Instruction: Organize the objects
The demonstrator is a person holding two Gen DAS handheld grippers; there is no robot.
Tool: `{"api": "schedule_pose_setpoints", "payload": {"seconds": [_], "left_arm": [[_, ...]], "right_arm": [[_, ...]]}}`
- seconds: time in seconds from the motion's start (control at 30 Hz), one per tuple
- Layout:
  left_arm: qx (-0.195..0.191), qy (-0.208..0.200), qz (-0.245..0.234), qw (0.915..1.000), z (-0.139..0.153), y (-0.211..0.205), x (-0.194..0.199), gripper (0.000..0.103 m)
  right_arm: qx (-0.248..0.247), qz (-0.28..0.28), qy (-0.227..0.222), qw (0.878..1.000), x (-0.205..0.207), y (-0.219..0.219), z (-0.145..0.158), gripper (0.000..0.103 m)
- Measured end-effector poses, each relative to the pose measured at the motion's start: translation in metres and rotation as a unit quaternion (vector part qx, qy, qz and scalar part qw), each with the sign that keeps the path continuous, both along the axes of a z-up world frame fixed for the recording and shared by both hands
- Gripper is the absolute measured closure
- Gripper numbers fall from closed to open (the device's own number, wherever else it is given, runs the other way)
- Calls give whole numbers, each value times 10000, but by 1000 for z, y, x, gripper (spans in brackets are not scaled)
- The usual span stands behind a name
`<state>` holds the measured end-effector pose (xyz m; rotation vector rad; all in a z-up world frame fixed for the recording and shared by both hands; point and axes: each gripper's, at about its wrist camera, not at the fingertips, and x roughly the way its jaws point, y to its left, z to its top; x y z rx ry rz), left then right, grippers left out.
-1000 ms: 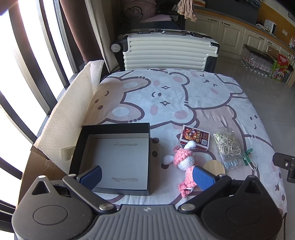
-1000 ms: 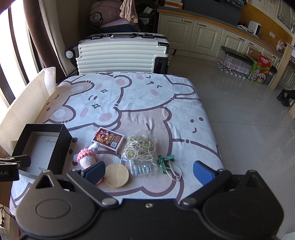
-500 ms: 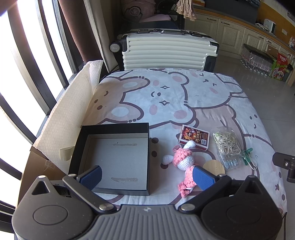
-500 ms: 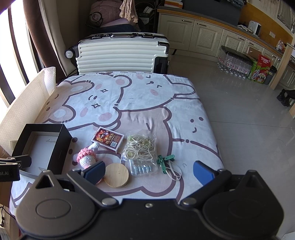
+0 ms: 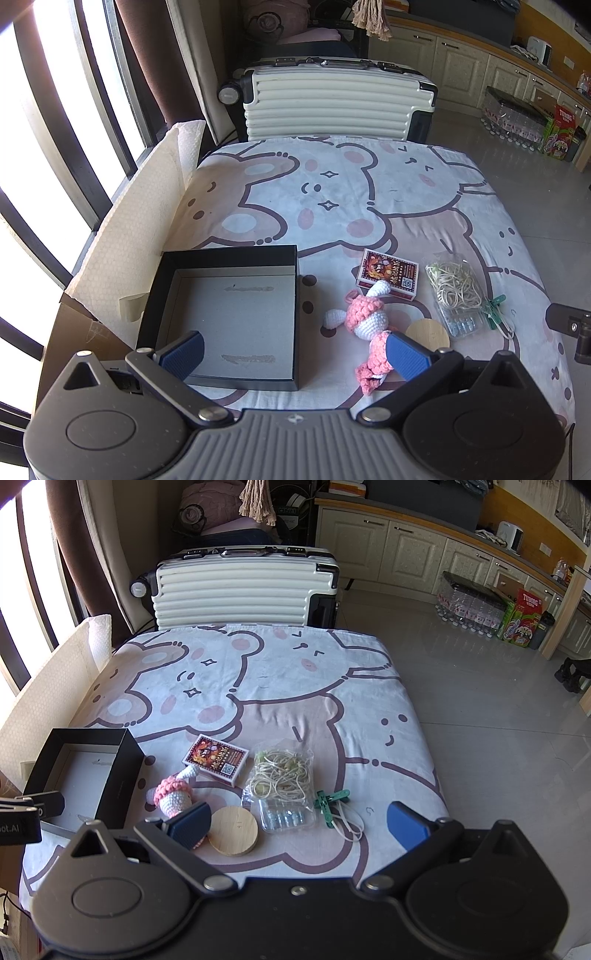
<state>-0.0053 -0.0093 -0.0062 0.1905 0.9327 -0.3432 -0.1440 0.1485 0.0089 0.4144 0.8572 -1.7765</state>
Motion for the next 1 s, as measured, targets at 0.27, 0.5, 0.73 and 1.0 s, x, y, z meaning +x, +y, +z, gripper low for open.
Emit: {"api": "schedule_pose_setpoints", "payload": {"seconds": [0.27, 0.5, 0.73, 1.0], "left_arm": [[-21, 7, -75, 10000, 1, 0, 1, 0], [-58, -36, -177, 9998, 1, -1, -2, 0], [-319, -338, -151, 9988, 15, 5, -5, 0], [-778, -665, -131, 9947, 37, 7, -3, 0]], "right_arm": [[-2, -77, 4, 10000, 0, 0, 0, 0], [-21, -140, 13, 9999, -1, -1, -2, 0], [-212, -1424, 122, 9895, 1, 7, 7, 0], [-522, -1298, 9, 9902, 6, 3, 26, 0]]}}
